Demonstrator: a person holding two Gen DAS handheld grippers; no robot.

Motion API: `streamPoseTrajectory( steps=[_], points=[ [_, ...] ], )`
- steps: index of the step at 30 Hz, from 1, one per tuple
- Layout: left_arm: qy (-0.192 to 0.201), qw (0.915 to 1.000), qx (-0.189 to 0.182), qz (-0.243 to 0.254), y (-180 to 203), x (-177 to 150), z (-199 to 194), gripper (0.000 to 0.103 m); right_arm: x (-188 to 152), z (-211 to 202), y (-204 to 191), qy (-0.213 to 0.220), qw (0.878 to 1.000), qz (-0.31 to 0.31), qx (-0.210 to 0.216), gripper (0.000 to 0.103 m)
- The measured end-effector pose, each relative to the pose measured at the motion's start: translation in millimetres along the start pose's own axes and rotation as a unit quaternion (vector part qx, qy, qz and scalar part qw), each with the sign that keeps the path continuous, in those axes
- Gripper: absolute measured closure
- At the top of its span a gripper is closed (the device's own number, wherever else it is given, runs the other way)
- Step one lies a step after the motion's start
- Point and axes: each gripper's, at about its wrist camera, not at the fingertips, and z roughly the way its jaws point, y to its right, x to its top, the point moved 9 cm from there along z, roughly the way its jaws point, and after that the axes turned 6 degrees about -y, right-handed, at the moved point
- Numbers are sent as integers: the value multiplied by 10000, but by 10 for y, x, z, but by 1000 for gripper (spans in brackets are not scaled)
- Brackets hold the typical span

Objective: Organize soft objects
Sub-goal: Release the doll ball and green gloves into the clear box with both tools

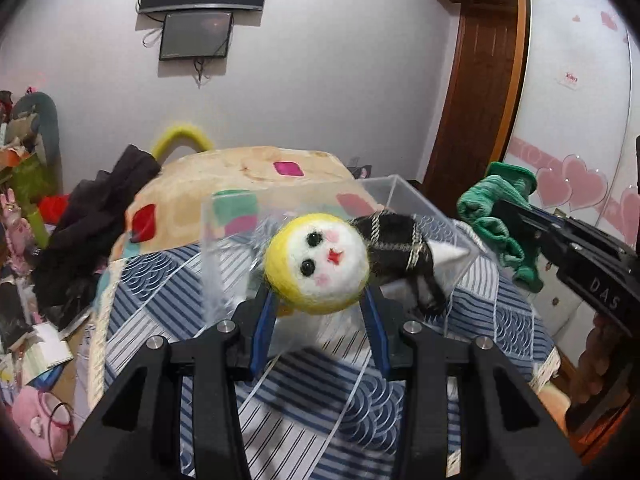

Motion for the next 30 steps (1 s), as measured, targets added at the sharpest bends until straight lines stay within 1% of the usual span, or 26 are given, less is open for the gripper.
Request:
streamPoseTrajectory(
  steps=[4, 8, 12, 15, 17, 19, 22, 23, 24, 25, 26, 27, 30],
  points=[
    [-89, 9996, -252, -77, 81, 129, 187, 62, 61, 130, -10, 5, 10000, 41, 45, 92],
    [-291, 9994, -192, 33, 125, 157, 459, 62, 45, 341, -58, -151, 9999, -33, 72, 92],
    [-497, 9987, -28, 131, 89, 101, 710, 62, -61, 591, -77, -439, 9989, -68, 112, 92],
    [-657, 9978, -75, -2, 18, 41, 877, 62, -142, 738, -70, -639, 9979, -59, 132, 92],
    [-682, 9973, -229, -176, -29, 33, 906, 61, -190, 801, -60, -736, 9972, -49, 140, 92],
    [-698, 9967, -329, -240, -47, 23, 906, 61, -225, 826, -64, -803, 9966, -57, 192, 89],
    [-675, 9970, -292, -229, -60, 5, 880, 56, -240, 790, -67, -817, 9965, -65, 166, 89],
    [-675, 9970, -298, -244, -60, 1, 870, 52, -233, 778, -55, -814, 9965, -72, 151, 87],
    [-677, 9968, -332, -281, -67, -7, 851, 49, -221, 761, -46, -810, 9966, -70, 133, 82],
    [-680, 9965, -364, -314, -75, -7, 838, 49, -215, 720, -37, -793, 9968, -52, 99, 78],
    [-676, 9962, -431, -348, -83, -2, 815, 48, -201, 717, -12, -779, 9969, -37, 82, 72],
    [-664, 9961, -461, -364, -86, -1, 795, 46, -189, 674, -3, -747, 9972, -14, 75, 68],
    [-543, 9972, -395, -326, -78, 17, 678, 46, -143, 608, 1, -687, 9976, -33, 96, 67]
  ],
)
